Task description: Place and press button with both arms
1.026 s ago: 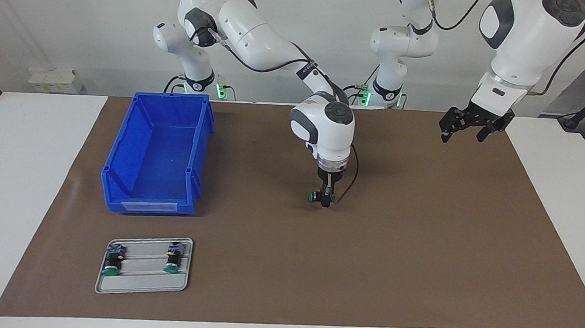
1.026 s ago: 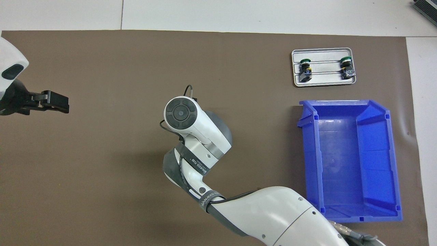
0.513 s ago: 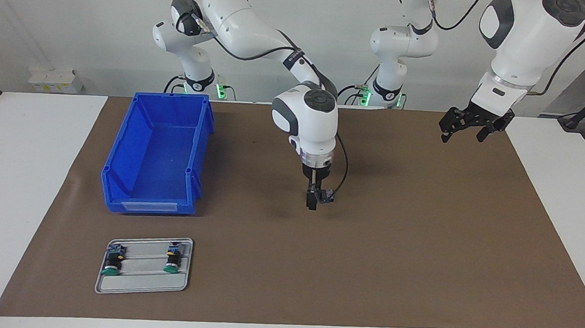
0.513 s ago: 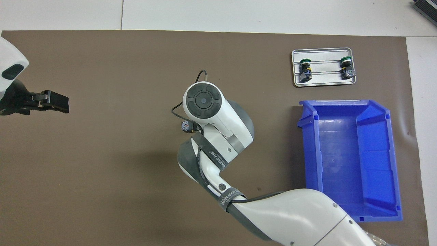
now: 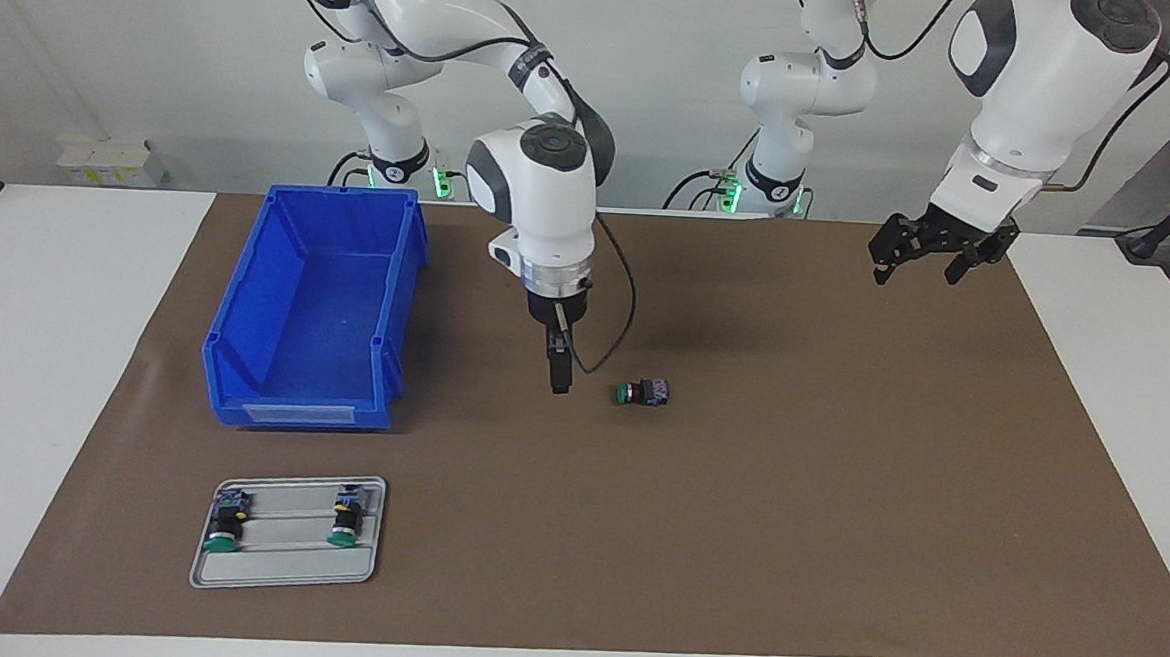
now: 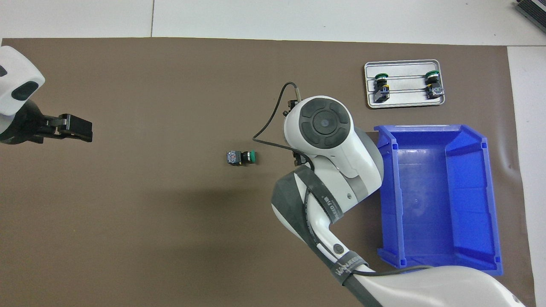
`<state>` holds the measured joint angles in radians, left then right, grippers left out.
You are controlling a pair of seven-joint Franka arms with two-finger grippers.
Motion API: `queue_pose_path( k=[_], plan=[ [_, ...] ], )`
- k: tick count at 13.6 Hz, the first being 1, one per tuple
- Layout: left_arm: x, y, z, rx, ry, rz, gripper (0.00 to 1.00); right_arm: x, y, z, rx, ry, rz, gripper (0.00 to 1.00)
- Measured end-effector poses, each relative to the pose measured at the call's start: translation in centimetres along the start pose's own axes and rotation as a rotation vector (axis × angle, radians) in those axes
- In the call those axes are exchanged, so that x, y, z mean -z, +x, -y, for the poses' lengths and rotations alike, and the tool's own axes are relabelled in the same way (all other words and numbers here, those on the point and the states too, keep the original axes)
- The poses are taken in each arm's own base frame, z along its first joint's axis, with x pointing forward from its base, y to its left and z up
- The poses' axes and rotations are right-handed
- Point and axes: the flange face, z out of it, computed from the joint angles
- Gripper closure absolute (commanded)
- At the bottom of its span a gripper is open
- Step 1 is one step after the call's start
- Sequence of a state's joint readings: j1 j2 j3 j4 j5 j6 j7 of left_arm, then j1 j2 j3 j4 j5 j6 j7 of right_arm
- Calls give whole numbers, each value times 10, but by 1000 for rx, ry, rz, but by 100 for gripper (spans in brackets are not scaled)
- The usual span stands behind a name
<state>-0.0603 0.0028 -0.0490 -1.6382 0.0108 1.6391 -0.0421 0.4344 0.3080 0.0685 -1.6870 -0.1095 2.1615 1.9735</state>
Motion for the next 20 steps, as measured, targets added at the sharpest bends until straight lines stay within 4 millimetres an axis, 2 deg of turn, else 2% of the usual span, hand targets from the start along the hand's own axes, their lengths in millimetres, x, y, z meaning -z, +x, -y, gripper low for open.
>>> queue_pose_path(
  k=[3,6,8,10,12,15,18,20],
  plan=[
    [-12,6,-18,-199,-91,-79,0,24,50,-1,144,-2,-4,1],
    [-28,4,-45,-482,-180,-145,0,61,117,-13,323,-24,3,1],
    [-41,-1,-73,-676,-189,-154,0,90,162,-28,434,-57,1,1],
    [-62,-10,-115,-822,-191,-153,0,115,195,-42,562,-83,1,1],
    [-88,-21,-161,-940,-193,-147,0,131,223,-51,690,-94,3,1],
    [-125,-26,-221,-1043,-186,-166,0,139,256,-55,892,-107,13,1],
    [-154,-27,-247,-1138,-115,-140,0,158,281,-56,1124,-125,34,1],
    [-173,-27,-262,-1175,-97,-129,0,174,290,-56,1224,-132,46,1]
  ],
)
